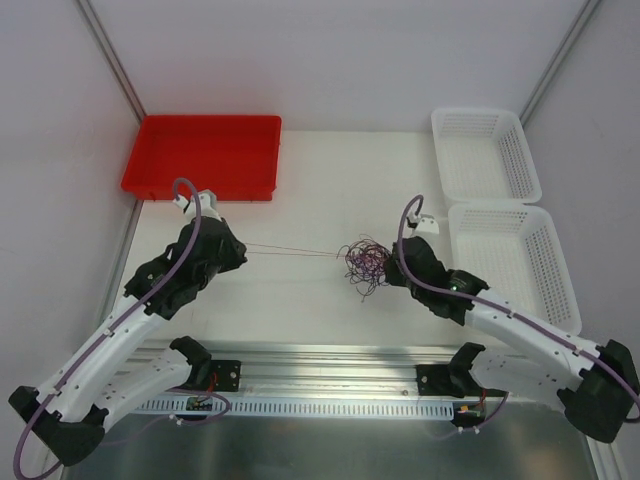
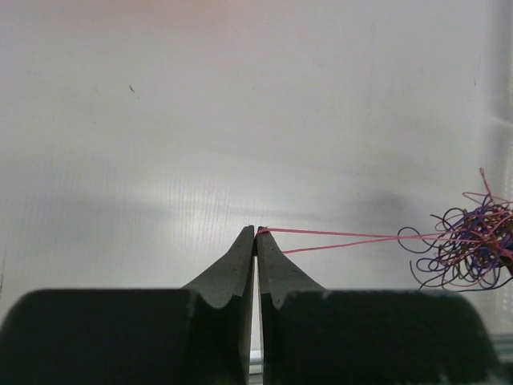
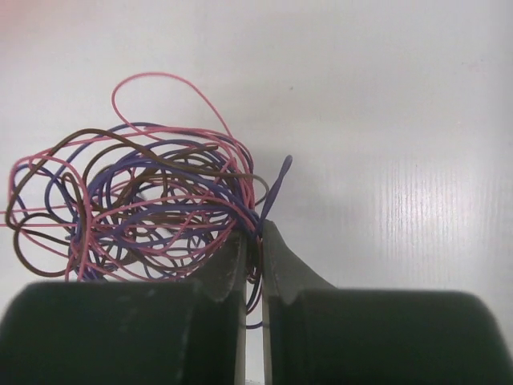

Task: Untangle the cables

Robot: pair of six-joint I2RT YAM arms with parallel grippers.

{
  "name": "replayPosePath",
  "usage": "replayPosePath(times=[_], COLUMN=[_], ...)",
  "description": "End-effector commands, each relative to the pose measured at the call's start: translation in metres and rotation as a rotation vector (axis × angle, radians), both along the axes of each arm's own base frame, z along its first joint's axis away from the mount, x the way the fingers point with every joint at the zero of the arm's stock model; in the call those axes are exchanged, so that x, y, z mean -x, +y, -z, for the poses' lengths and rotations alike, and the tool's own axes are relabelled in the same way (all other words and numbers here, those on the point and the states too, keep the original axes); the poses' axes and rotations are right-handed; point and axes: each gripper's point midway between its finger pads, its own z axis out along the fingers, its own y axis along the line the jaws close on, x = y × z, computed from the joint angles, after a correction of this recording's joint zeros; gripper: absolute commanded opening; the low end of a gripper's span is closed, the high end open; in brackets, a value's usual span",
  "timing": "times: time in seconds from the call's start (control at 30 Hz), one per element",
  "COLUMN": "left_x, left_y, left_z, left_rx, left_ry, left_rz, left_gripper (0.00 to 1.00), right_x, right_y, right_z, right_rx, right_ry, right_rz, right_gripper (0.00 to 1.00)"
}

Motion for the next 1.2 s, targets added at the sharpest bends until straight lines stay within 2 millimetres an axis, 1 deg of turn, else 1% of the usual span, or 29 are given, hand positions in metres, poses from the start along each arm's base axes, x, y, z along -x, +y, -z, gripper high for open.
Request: replayPosePath(times=[0.0,0.03,0.07,0.13,0.17,0.2,0.23,0.27,0.3,0.33,0.4,0.43,0.47,0.5,0.53,0.57,0.63,0.67,0.77,0.83,0.87,0.9,0.93,0.97,1.0,1.03,1.1,1.13,1.17], left_x=[0.005,0.006,0.006,0.007,0.006,0.007,0.007,0.007,0.007,0.007,0.006,0.006,0.007,0.009,0.011,0.012,0.018,0.019,0.025,0.029,0.03,0.031,0.032,0.033,0.033,0.034,0.035,0.035,0.035], left_y=[0.05,0.054,0.059,0.068,0.074,0.077,0.082,0.082,0.078,0.073,0.062,0.059,0.056,0.048,0.045,0.04,0.033,0.032,0.027,0.027,0.026,0.026,0.026,0.026,0.027,0.026,0.026,0.027,0.027], left_z=[-0.015,-0.019,-0.02,-0.019,-0.02,-0.018,-0.02,-0.021,-0.021,-0.021,-0.016,-0.012,-0.007,-0.002,0.006,0.011,0.025,0.029,0.047,0.056,0.057,0.059,0.058,0.057,0.056,0.055,0.052,0.051,0.051], left_rx=[-0.159,-0.17,-0.191,-0.226,-0.248,-0.267,-0.273,-0.274,-0.256,-0.239,-0.21,-0.206,-0.202,-0.178,-0.172,-0.154,-0.134,-0.124,-0.111,-0.111,-0.108,-0.106,-0.104,-0.097,-0.095,-0.09,-0.081,-0.079,-0.078], left_ry=[-0.015,-0.017,-0.018,0.002,0.004,0.021,0.029,0.031,0.036,0.039,0.059,0.071,0.083,0.102,0.123,0.135,0.174,0.182,0.222,0.24,0.245,0.245,0.242,0.235,0.231,0.225,0.212,0.209,0.205], left_rz=[-0.113,-0.123,-0.136,-0.162,-0.179,-0.188,-0.206,-0.207,-0.191,-0.173,-0.13,-0.115,-0.099,-0.066,-0.048,-0.034,0.003,0.005,0.028,0.035,0.041,0.043,0.043,0.045,0.043,0.047,0.051,0.047,0.048], left_gripper=[0.0,0.0,0.0,0.0,0.0,0.0,0.0,0.0,0.0,0.0,0.0,0.0,0.0,0.0,0.0,0.0,0.0,0.0,0.0,0.0,0.0,0.0,0.0,0.0,0.0,0.0,0.0,0.0,0.0], right_x=[0.009,0.01,0.012,0.01,0.013,0.013,0.011,0.014,0.014,0.016,0.017,0.018,0.018,0.018,0.019,0.019,0.02,0.017,0.018,0.022,0.02,0.023,0.022,0.027,0.023,0.021,0.023,0.017,0.017], right_y=[-0.063,-0.065,-0.068,-0.073,-0.076,-0.078,-0.077,-0.076,-0.073,-0.064,-0.058,-0.055,-0.057,-0.057,-0.056,-0.055,-0.05,-0.045,-0.02,0.007,0.02,0.038,0.053,0.067,0.082,0.089,0.108,0.121,0.129], right_z=[0.006,0.003,-0.005,-0.019,-0.022,-0.029,-0.041,-0.044,-0.048,-0.051,-0.047,-0.037,-0.031,-0.025,-0.019,-0.011,-0.008,-0.009,-0.013,-0.011,-0.014,-0.013,-0.017,-0.018,-0.021,-0.023,-0.026,-0.027,-0.027], right_rx=[0.152,0.143,0.124,0.11,0.113,0.107,0.099,0.117,0.115,0.096,0.102,0.117,0.127,0.129,0.134,0.142,0.146,0.157,0.165,0.148,0.12,0.115,0.089,0.088,0.098,0.117,0.163,0.188,0.204], right_ry=[0.034,0.034,0.016,-0.006,-0.002,-0.014,-0.033,-0.026,-0.029,-0.016,0.01,0.045,0.065,0.083,0.101,0.125,0.134,0.132,0.11,0.119,0.102,0.108,0.089,0.085,0.081,0.068,0.046,0.038,0.033], right_rz=[0.116,0.107,0.109,0.106,0.102,0.099,0.09,0.049,0.023,-0.02,-0.063,-0.071,-0.062,-0.049,-0.045,-0.044,-0.058,-0.067,-0.141,-0.22,-0.242,-0.289,-0.324,-0.369,-0.391,-0.398,-0.459,-0.47,-0.488], right_gripper=[0.01,0.01,0.01,0.01,0.01,0.01,0.02,0.04,0.07,0.08,0.17,0.22,0.34,0.39,0.43,0.51,0.57,0.6,0.65,0.68,0.71,0.73,0.76,0.77,0.78,0.8,0.8,0.8,0.8])
